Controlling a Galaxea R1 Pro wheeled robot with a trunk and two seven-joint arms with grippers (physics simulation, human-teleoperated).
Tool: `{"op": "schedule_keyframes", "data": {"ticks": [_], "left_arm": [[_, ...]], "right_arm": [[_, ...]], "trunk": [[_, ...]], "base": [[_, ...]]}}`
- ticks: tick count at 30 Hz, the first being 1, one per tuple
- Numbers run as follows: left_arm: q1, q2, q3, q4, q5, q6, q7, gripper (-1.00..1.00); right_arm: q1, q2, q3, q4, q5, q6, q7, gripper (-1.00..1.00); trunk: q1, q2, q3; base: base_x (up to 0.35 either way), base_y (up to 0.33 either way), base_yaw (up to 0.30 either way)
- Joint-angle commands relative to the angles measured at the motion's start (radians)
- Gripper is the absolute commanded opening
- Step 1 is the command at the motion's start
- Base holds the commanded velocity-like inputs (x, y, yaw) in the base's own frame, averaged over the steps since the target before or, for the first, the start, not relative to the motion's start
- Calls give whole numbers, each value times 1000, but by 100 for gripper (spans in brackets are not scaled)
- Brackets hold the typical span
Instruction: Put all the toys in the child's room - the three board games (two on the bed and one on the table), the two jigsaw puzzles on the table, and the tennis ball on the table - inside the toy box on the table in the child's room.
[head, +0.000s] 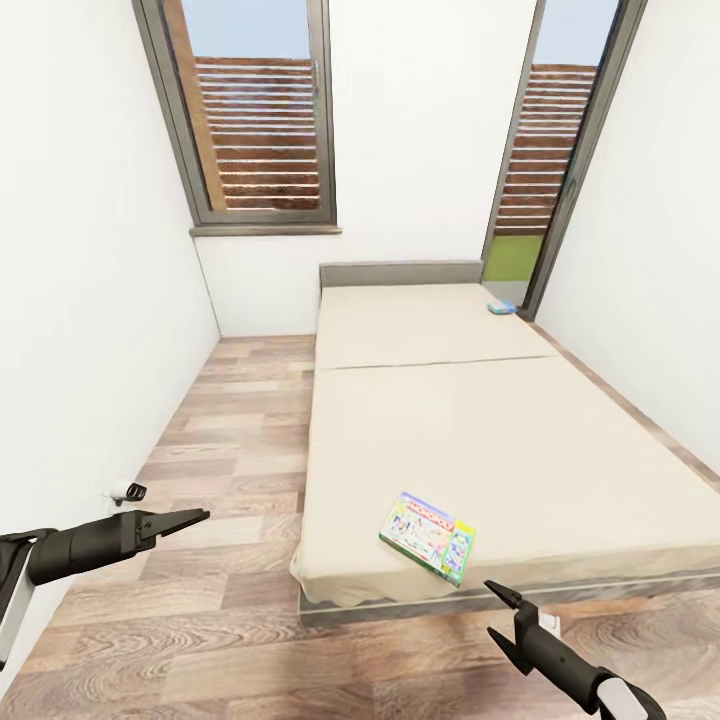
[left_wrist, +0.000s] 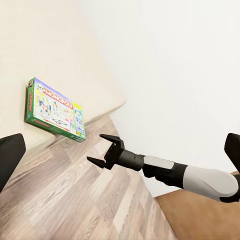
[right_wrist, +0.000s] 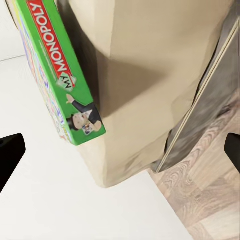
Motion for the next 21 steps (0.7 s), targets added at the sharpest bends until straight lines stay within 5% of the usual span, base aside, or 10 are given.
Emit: {"op": "schedule_keyframes", "data": {"ticks": [1,12,21], "left_arm": [[0,0,0,0,-1,11,-4,100],[0,-2,0,-1,-1,11,-4,100],[0,-4,0,1,-1,11,-4,100]], "right_arm": [[-1,0,-4,0,-1,6,2,100],[-1,12,-1,-25,0,7,4,100],[-2,20,68,-41,0,7,2,100]], "trunk": [[0,-1,-1],[0,-1,-1],[0,-1,-1]], "base": [[0,0,0],[0,0,0],[47,96,0]]}}
